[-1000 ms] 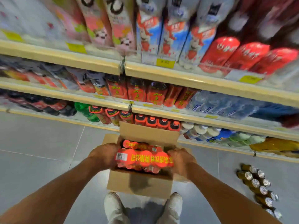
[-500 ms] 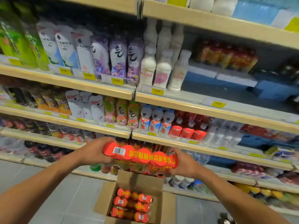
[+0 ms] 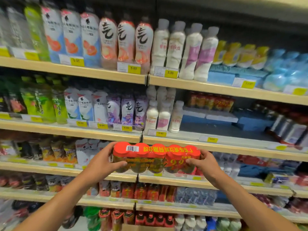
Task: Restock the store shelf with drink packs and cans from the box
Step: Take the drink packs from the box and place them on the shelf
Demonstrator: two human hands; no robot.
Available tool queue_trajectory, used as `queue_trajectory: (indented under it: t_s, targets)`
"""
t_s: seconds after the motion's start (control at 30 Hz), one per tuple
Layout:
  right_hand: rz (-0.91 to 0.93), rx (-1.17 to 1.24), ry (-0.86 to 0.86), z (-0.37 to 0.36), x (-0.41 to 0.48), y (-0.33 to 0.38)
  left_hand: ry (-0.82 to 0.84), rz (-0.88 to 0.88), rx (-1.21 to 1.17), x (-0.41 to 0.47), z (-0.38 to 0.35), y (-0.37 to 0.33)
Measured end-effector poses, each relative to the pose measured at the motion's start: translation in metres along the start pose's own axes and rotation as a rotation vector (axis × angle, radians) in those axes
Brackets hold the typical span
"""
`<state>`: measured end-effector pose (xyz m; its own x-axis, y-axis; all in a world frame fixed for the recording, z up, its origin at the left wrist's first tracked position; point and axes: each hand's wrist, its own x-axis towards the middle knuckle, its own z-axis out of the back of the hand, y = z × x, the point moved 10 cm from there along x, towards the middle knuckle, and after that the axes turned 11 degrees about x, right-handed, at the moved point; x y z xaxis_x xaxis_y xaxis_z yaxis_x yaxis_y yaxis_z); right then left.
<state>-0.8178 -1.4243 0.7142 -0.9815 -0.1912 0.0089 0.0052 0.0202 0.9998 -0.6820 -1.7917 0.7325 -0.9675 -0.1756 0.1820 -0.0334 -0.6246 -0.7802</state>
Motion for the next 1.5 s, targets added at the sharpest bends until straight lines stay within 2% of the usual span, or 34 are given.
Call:
queue_trajectory:
  t_s: [0.23,0.47,0.7,0.83,1.03,1.17,1.3,1.4,1.5]
  targets:
    - [0.062,0.097,-0.022,0.018,0.003,0.03,-0.11,-0.031,-0.12,0.019,-0.002,-0.024]
    - [0.117,-0.017,-0.011,0.068,0.013,0.043,-0.103,-0.033,-0.116,0.064,-0.04,-0.06]
    - [0.173,-0.065,-0.014,0.158,0.052,0.065,-0.126,-0.036,-0.202,0.12,-0.097,-0.116]
    - [0.182,-0.012,-0.096,0.224,0.095,0.074,-0.176,-0.039,-0.205,0.156,-0.142,-0.155]
    - [0.197,-0.037,-0.1,0.294,0.147,0.093,-0.204,-0.035,-0.069,0.203,-0.205,-0.204]
    - [0.182,-0.085,-0.149,0.327,0.181,0.103,-0.259,0.051,0.043,0.234,-0.231,-0.22]
    - [0.17,-0.178,-0.25,0.361,0.23,0.105,-0.327,0.156,0.05,0.269,-0.244,-0.222]
    - [0.241,-0.18,-0.174,0.35,0.26,0.116,-0.322,0.237,0.112,0.299,-0.251,-0.218]
    - [0.274,-0.179,-0.161,0.347,0.291,0.121,-0.326,0.115,0.169,0.333,-0.252,-0.232]
